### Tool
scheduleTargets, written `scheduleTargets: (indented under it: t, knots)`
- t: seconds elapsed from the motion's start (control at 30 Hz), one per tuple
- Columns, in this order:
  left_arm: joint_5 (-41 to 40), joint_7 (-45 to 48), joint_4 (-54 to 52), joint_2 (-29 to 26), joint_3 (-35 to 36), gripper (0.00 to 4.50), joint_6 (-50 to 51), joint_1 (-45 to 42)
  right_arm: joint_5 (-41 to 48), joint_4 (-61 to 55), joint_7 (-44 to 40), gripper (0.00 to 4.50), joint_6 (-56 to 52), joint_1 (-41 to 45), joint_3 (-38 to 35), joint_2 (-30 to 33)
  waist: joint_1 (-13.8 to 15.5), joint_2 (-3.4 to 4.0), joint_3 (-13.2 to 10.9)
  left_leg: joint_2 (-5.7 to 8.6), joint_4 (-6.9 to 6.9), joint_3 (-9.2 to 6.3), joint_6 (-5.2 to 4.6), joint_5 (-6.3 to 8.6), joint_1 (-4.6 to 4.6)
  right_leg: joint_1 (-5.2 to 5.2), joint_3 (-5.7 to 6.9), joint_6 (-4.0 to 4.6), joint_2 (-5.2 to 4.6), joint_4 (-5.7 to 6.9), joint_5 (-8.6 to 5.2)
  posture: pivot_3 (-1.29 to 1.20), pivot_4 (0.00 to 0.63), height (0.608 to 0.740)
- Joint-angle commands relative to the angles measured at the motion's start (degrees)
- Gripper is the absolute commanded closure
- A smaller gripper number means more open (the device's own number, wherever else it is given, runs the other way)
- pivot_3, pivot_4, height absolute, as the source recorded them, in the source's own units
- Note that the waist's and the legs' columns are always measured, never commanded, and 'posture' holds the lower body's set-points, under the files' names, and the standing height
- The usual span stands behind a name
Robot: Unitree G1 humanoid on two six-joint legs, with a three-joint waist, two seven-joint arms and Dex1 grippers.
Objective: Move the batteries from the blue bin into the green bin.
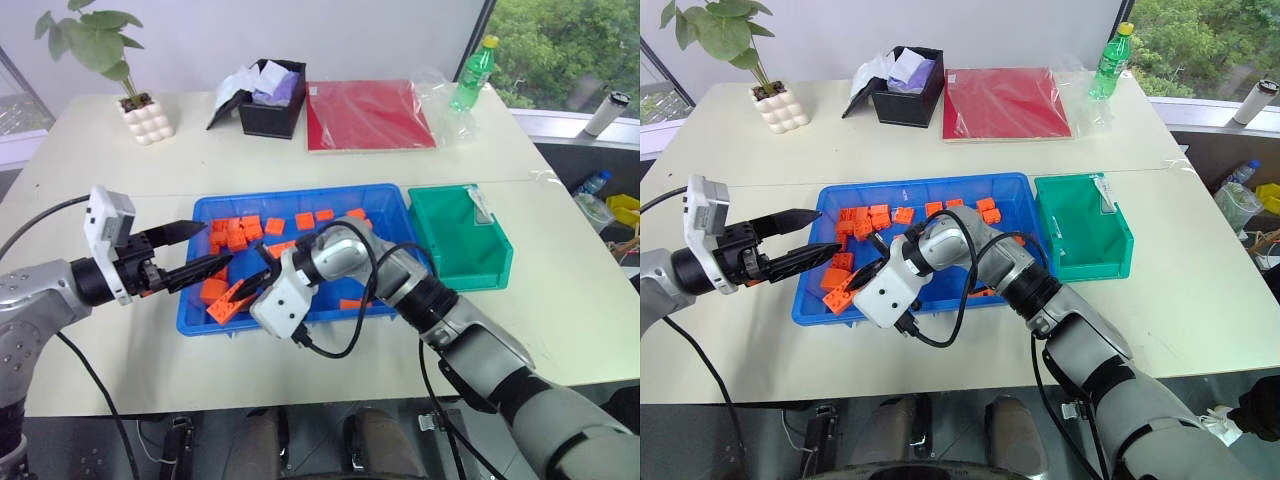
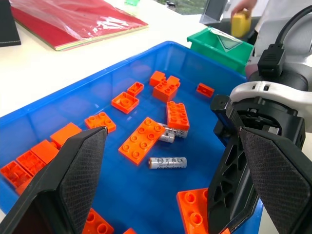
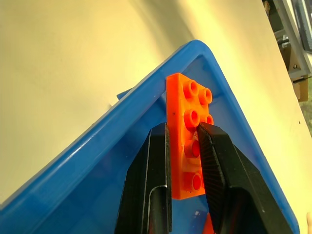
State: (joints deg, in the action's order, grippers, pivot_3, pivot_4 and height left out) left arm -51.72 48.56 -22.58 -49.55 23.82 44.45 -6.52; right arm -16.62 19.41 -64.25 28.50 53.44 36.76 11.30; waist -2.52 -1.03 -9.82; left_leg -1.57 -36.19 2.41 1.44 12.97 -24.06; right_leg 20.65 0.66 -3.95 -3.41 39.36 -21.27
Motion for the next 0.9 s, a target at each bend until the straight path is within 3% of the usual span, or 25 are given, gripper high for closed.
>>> scheduleTargets:
  t: [0.03, 0.53, 0.63, 0.83, 0.9]
  knots:
    - [-0.15, 0.46, -0.59, -0.98, 1.64, 0.00, -0.79, -0.55, -0.50, 1.23, 1.33, 3.77, 0.86, 0.27, 0.41, -0.72, 0.00, 0.00, 0.00, 0.00, 0.00, 0.00, 0.00, 0.00, 0.00, 0.00, 0.00, 0.00, 0.00, 0.00, 0.00, 0.00, 0.150, 0.740]
    - [-0.61, -0.63, -2.12, -0.27, 2.53, 0.00, -0.80, 1.20, -3.79, 12.21, 7.02, 3.77, 4.77, 3.16, 1.29, -5.97, -0.05, -0.01, 0.01, 0.00, 0.03, 0.00, 0.01, 0.00, 0.02, 0.00, 0.00, 0.00, 0.01, 0.00, 0.00, 0.00, 0.150, 0.740]
    - [-0.66, -0.79, -2.28, -0.20, 2.55, 0.00, -0.85, 1.35, -3.70, 12.62, 6.88, 2.85, 4.92, 3.00, 1.38, -6.00, -0.05, -0.01, 0.01, 0.00, 0.02, 0.00, 0.01, 0.00, 0.02, 0.00, 0.00, 0.00, 0.01, 0.00, 0.00, 0.00, 0.150, 0.740]
    - [-0.62, -0.85, -2.21, -0.06, 2.17, 0.00, -1.00, 1.23, -6.95, 14.64, 10.42, 0.03, 6.80, 4.20, 1.48, -5.36, -0.02, -0.01, 0.01, 0.00, 0.02, 0.00, 0.01, 0.00, 0.02, 0.00, 0.00, 0.00, 0.01, 0.00, 0.00, 0.00, 0.150, 0.740]
    - [-0.55, -0.74, -2.08, -0.05, 2.11, 0.00, -1.07, 1.24, -6.81, 14.34, 10.22, 0.03, 5.63, 4.98, 0.52, -4.95, -0.01, -0.01, 0.01, 0.01, 0.01, 0.00, 0.01, 0.00, 0.01, 0.00, 0.00, 0.00, 0.00, 0.00, 0.00, 0.00, 0.150, 0.740]
